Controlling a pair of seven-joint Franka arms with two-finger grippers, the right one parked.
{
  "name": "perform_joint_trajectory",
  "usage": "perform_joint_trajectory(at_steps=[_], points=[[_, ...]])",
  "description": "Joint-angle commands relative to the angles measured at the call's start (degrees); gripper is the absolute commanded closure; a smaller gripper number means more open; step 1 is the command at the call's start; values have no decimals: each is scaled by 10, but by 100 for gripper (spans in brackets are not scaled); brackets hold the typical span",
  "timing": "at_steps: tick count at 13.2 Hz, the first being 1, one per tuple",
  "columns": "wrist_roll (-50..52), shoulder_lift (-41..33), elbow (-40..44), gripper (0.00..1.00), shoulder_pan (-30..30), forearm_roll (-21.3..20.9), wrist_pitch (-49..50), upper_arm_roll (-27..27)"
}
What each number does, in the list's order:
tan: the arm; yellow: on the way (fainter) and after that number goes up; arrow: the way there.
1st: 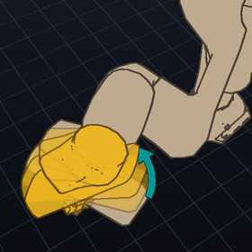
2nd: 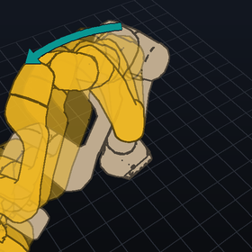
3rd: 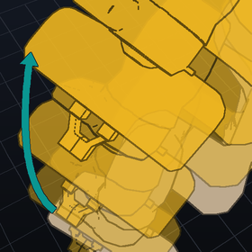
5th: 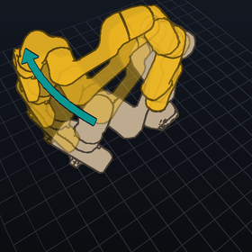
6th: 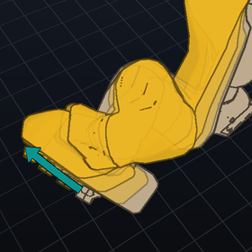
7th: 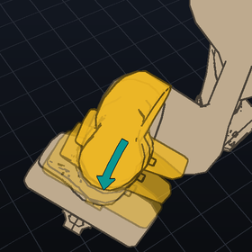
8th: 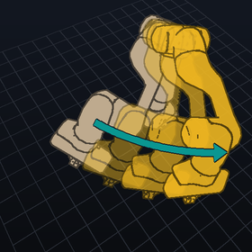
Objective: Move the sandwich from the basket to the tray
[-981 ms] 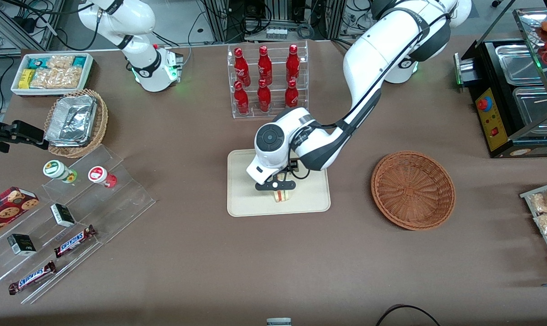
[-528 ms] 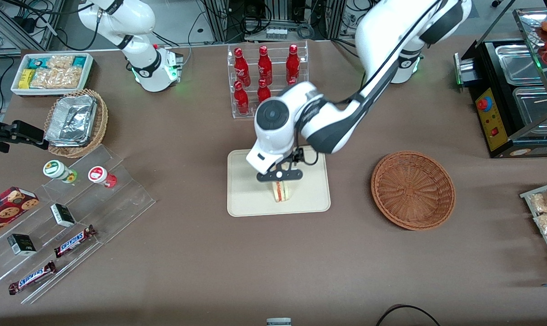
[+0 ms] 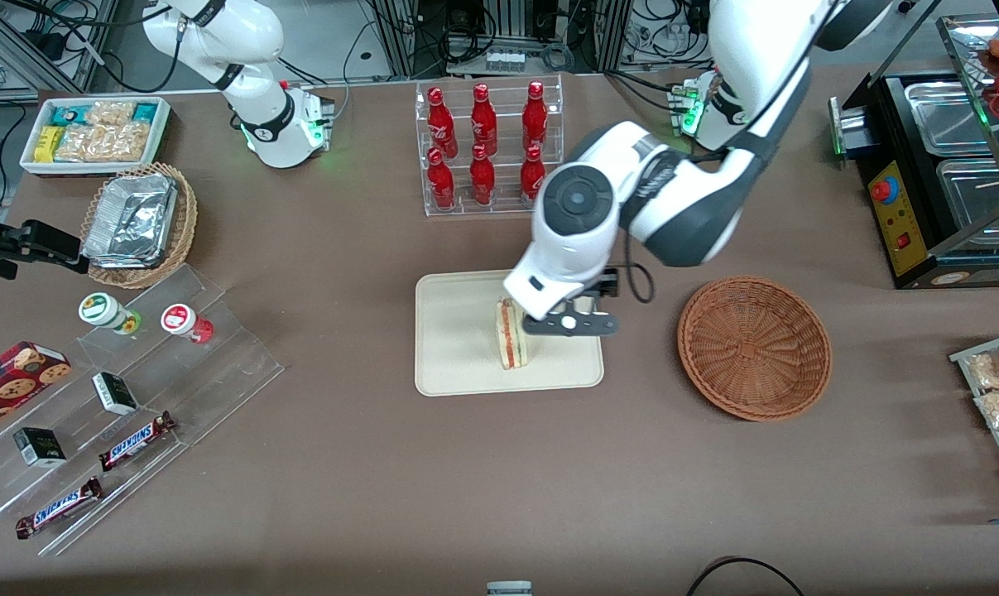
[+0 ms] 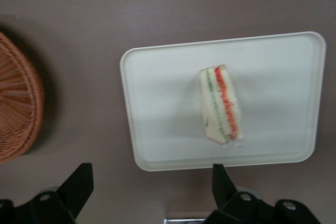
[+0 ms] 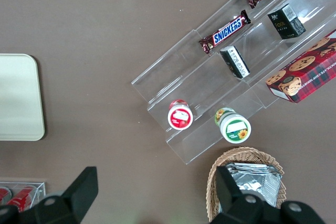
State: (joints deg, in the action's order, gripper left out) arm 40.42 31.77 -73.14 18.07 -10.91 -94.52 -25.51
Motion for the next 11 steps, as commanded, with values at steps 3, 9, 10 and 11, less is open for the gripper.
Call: perform_joint_trajectory(at_steps=[3, 9, 10, 11], points=[[-78, -77, -64, 0, -78, 14, 20, -2], [-197, -134, -104, 0, -178, 55, 23, -2], [-212, -143, -113, 0, -193, 58, 23, -2], [-215, -150, -118, 0, -199, 59, 23, -2]])
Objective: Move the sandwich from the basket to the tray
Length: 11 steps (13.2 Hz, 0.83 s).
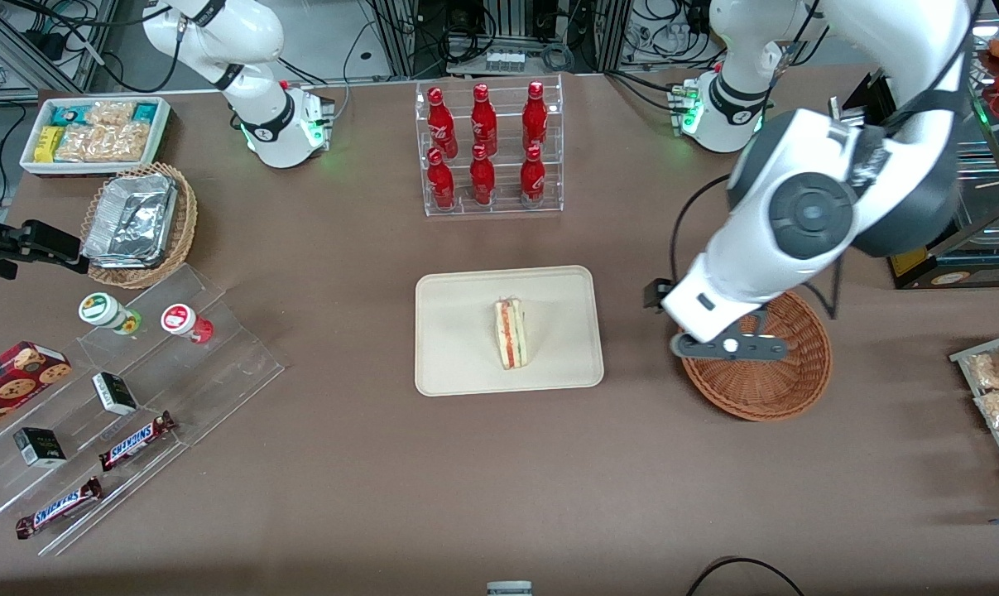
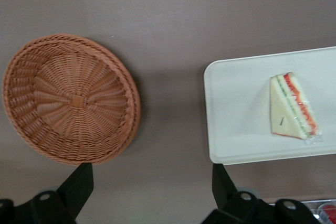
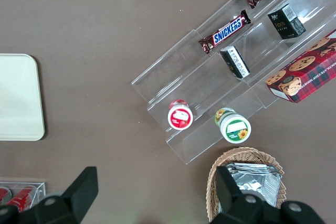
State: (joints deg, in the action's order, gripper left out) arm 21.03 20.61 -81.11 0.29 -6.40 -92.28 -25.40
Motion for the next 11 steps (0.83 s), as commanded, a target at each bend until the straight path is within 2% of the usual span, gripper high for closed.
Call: perform_joint_trajectory(at_steps=[1, 5, 8, 11], points=[[-21, -42, -39, 0, -26, 14, 1, -3], [-21, -57, -43, 0, -28, 14, 10, 3], [-35, -83, -66, 0, 8, 41, 11, 74], [-68, -112, -89, 0, 39, 48, 18, 136]])
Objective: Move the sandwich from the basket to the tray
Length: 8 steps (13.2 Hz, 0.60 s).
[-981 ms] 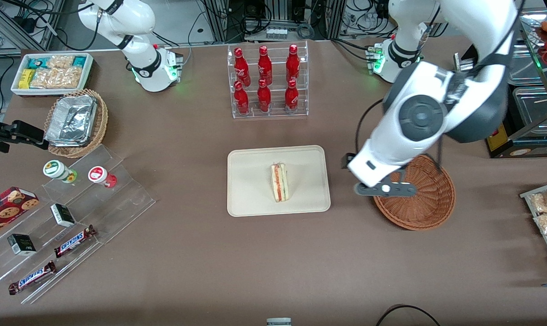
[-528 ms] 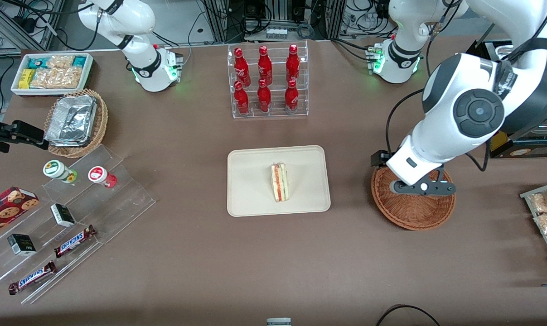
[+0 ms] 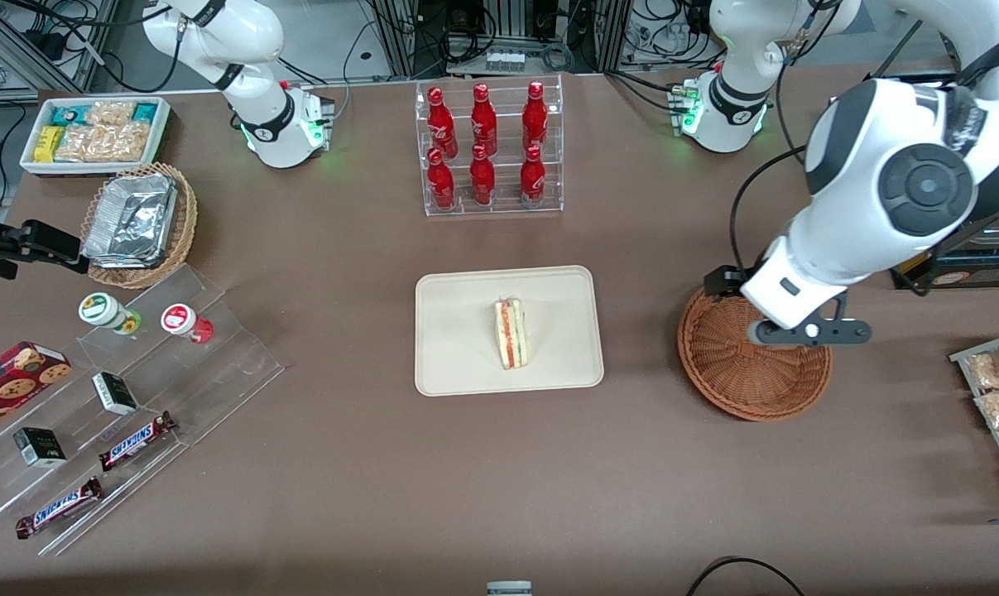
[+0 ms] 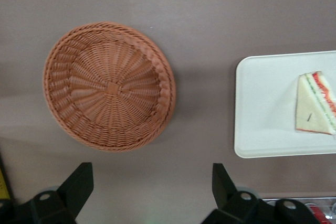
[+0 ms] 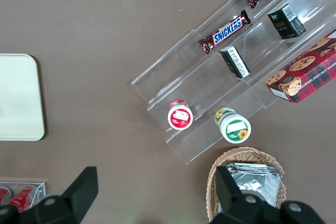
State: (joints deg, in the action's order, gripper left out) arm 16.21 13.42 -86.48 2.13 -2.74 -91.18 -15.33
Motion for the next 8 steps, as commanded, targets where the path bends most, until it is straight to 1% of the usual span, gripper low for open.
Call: perform_joint_trajectory(at_steps=[1, 5, 8], points=[[-34, -54, -45, 0, 28, 13, 14, 49], [-97, -86, -44, 0, 31, 15, 94, 96], [-117, -113, -44, 0, 32, 15, 139, 123]])
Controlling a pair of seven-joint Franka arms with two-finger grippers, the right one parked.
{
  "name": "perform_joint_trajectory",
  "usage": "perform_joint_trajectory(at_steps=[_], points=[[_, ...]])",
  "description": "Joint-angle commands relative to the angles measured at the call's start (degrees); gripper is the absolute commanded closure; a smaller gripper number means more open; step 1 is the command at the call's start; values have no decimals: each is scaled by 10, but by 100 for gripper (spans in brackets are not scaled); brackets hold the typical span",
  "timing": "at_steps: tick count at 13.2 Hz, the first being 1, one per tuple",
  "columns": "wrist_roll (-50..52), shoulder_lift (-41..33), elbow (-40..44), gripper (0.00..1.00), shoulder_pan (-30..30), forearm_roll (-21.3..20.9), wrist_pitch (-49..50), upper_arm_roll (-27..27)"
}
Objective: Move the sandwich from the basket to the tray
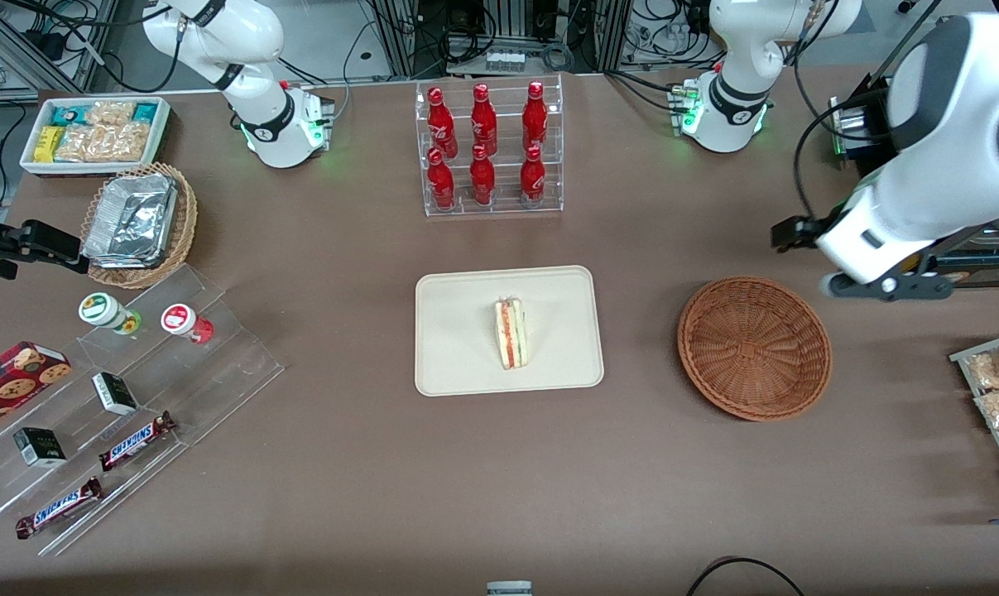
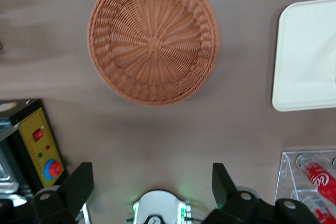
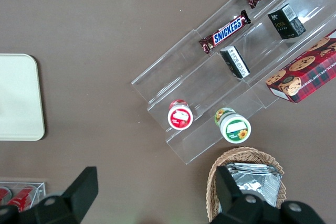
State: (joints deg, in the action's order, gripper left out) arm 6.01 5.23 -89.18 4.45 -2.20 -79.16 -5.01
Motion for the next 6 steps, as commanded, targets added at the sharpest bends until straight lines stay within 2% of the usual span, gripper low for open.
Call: perform_joint_trajectory(at_steps=[1, 6], points=[[-15, -36, -17, 0, 9, 10, 31, 23], [-15, -70, -18, 0, 9, 9, 74, 35]])
